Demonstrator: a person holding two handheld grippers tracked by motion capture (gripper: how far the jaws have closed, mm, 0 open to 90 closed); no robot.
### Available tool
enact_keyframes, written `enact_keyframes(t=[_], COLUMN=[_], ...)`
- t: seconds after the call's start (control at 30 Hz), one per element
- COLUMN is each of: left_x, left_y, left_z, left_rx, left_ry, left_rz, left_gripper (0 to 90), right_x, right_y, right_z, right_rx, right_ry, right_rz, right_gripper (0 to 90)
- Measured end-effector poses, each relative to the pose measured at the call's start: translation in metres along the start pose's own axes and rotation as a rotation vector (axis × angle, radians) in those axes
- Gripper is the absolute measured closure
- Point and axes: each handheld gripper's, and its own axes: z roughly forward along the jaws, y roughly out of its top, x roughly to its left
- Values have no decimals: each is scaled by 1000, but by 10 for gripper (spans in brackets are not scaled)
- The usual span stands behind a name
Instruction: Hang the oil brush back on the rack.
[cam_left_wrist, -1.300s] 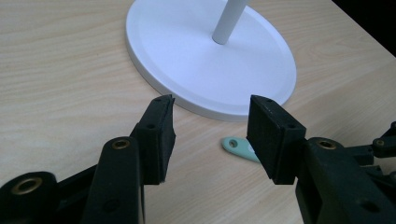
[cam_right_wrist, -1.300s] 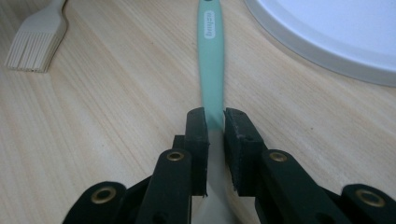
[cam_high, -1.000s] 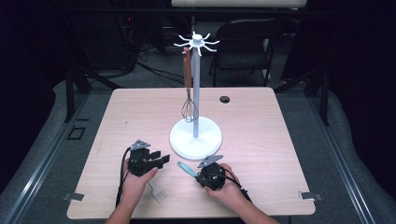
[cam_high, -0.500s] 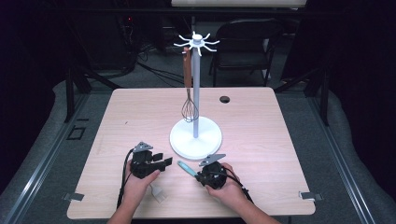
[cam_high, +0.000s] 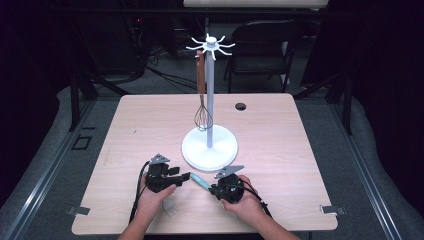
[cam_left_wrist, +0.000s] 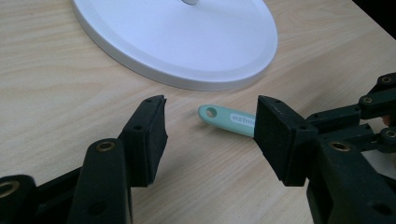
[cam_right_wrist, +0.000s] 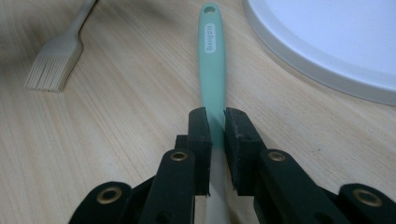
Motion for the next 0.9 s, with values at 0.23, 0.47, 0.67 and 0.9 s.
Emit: enact_keyframes(t=[0.23, 0.47, 0.67, 0.9], left_x=[0, -1, -2, -3], left_y=[-2, -4, -4, -4], left_z=[5, 10, 13, 13], left_rx=[4, 14, 21, 24], left_ry=[-19, -56, -66, -67], left_rz=[-14, -21, -22, -17], left_gripper=[422, 415, 415, 415], right_x=[0, 0, -2, -6], right_y=[0, 0, 0, 0], right_z=[-2, -4, -5, -6], right_rx=[-12, -22, -23, -20], right_ry=[6, 7, 8, -6], right_rz=[4, 5, 9, 31], right_gripper=[809, 809, 832, 896])
